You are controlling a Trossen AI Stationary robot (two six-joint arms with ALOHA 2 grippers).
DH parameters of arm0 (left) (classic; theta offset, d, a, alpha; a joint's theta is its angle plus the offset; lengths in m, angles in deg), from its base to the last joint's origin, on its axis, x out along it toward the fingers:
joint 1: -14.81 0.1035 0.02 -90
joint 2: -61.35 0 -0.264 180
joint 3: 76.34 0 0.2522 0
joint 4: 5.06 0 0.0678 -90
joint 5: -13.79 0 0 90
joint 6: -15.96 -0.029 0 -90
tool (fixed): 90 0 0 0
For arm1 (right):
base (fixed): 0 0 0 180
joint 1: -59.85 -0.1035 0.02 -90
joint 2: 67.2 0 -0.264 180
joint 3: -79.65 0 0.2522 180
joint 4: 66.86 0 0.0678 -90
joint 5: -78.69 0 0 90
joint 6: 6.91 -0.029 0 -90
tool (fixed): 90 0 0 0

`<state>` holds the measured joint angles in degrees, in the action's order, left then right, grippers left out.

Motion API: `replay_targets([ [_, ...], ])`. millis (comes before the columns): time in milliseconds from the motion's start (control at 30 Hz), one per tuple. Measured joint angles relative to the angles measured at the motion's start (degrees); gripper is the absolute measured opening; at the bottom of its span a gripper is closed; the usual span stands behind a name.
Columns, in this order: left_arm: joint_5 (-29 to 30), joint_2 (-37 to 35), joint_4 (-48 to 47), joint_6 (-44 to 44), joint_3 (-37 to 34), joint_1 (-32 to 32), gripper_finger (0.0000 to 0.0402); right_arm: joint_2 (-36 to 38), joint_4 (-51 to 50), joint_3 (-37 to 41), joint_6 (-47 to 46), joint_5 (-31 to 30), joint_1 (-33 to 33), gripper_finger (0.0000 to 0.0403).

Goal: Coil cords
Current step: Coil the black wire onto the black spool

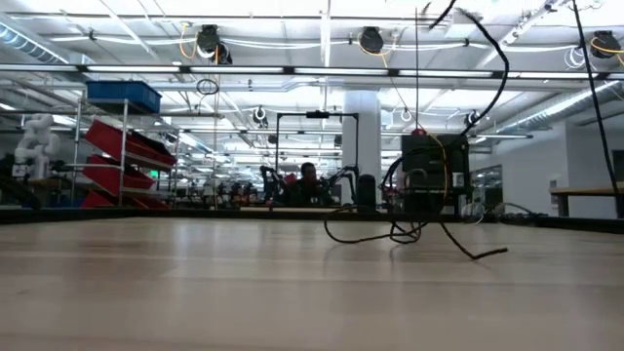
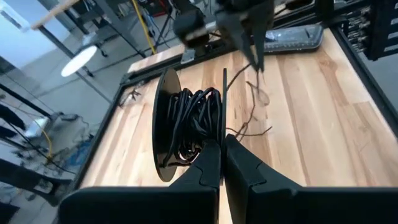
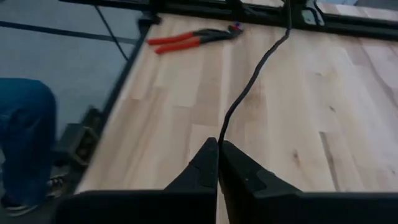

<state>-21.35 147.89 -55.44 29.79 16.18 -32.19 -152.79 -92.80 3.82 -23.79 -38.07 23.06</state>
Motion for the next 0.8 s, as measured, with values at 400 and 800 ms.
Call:
replay_targets([
  [400, -10.55, 3.27, 0.0, 0.88, 0.0, 5.99, 0.0008, 0.53, -8.94, -8.79, -0.36, -3.77, -3.11, 0.0],
  [800, -15.89, 4.81, 2.13, 0.93, 0.01, 9.73, 0.0008, 0.36, -10.88, -14.35, 5.5, -6.45, -4.58, 0.0],
])
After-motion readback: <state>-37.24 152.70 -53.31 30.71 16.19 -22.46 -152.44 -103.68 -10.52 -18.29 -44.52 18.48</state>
